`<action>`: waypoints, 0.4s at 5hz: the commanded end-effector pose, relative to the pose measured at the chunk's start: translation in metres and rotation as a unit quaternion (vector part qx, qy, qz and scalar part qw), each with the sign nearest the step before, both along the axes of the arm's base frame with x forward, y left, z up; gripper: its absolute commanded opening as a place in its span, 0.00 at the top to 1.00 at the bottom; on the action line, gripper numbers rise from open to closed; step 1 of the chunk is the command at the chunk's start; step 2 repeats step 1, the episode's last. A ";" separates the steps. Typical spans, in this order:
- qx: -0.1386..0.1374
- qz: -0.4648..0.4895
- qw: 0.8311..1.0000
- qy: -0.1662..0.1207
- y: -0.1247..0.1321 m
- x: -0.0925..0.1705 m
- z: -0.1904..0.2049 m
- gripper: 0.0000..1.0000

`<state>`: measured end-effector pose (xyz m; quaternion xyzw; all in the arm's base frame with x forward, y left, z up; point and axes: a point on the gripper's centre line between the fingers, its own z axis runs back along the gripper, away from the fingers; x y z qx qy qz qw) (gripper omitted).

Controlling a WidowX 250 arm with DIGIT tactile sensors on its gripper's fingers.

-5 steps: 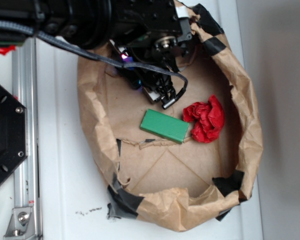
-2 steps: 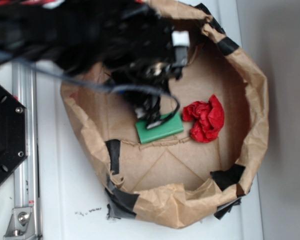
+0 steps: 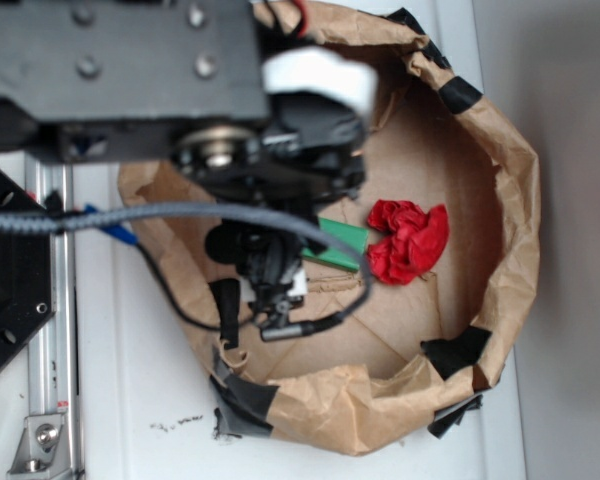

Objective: Grab the black box.

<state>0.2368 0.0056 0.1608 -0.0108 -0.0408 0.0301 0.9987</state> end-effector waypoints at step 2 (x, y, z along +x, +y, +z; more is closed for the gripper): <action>0.043 0.056 0.997 -0.028 0.021 -0.006 0.047 1.00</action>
